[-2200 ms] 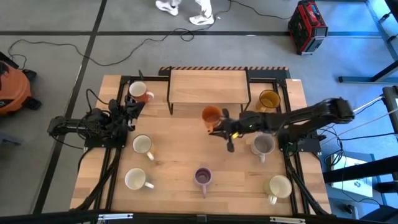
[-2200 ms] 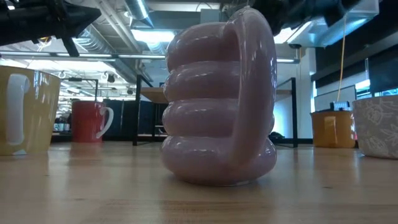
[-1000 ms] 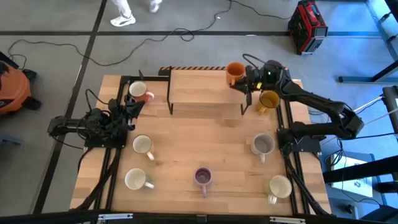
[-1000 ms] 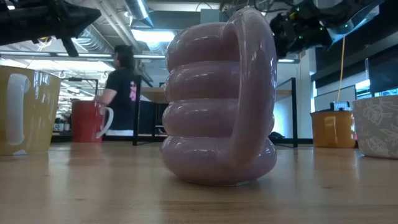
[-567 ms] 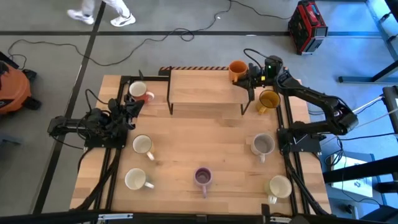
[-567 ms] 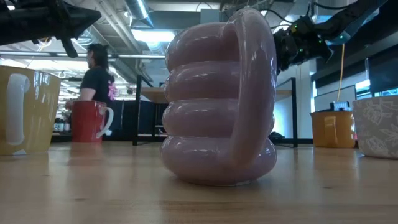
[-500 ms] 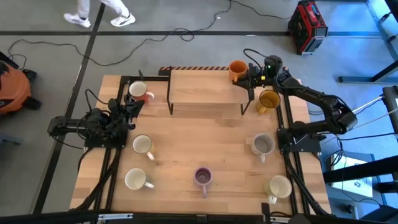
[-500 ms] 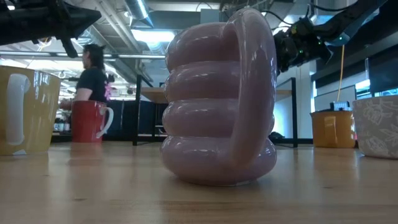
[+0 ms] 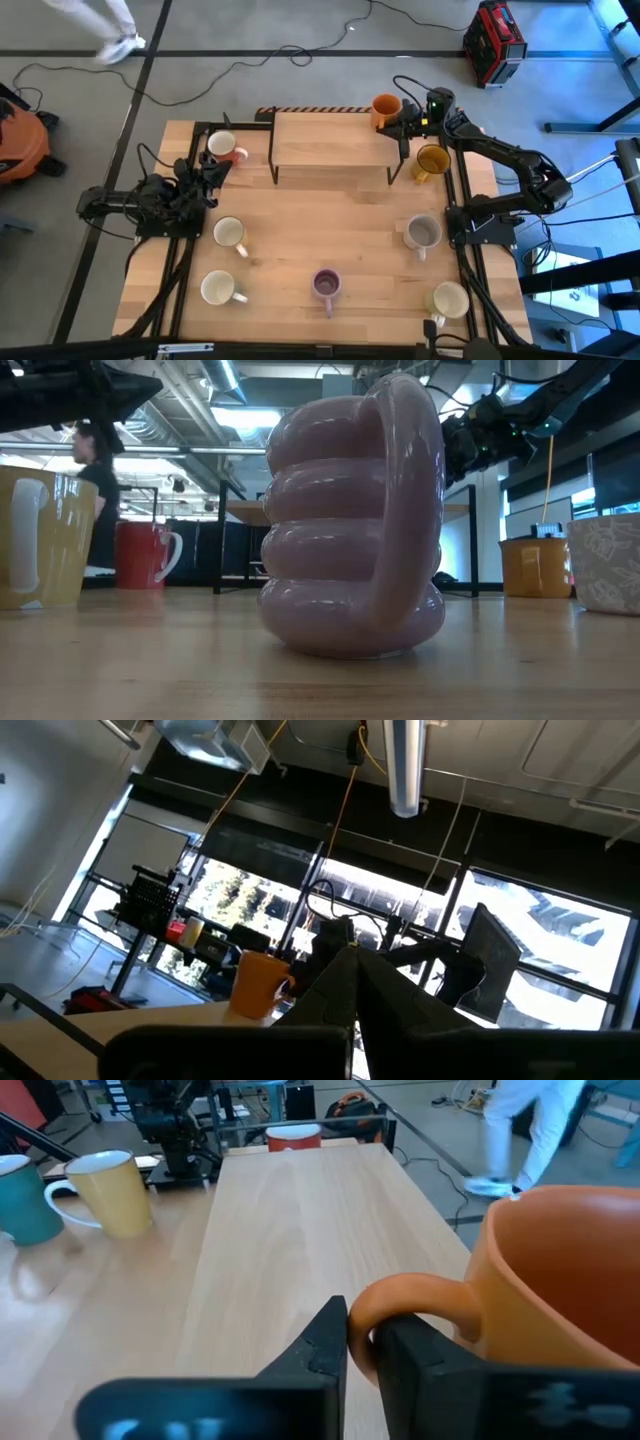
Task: Place coffee mugs
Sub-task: Put the orange mug on the shelf, then put the violet mug on the shelf
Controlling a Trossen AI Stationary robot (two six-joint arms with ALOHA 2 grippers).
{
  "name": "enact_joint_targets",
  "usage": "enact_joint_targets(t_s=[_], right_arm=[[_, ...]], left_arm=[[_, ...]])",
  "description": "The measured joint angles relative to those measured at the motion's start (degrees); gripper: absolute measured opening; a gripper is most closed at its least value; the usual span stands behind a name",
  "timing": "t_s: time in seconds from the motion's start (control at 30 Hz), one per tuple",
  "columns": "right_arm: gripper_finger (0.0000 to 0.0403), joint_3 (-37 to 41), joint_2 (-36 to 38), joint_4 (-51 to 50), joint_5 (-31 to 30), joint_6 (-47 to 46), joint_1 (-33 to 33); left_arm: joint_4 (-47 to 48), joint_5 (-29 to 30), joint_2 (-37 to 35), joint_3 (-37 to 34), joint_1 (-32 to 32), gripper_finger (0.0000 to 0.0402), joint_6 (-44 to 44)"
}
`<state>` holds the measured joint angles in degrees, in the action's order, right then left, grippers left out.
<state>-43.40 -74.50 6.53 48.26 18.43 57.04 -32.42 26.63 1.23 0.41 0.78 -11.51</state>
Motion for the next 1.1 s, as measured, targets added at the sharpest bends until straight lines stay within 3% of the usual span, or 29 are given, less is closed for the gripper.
enact_joint_targets(t_s=[0.73,1.1], right_arm=[[0.0034,-0.02,0.2,-0.9,-1.71,-3.49,-0.07],[0.0124,0.07,0.2,-3.46,-2.98,-3.85,-0.06]], left_arm=[[0.0,2.95,0.0,0.01,0.0,0.0,0.04],[0.0,2.95,-0.01,0.01,0.0,0.0,0.04]])
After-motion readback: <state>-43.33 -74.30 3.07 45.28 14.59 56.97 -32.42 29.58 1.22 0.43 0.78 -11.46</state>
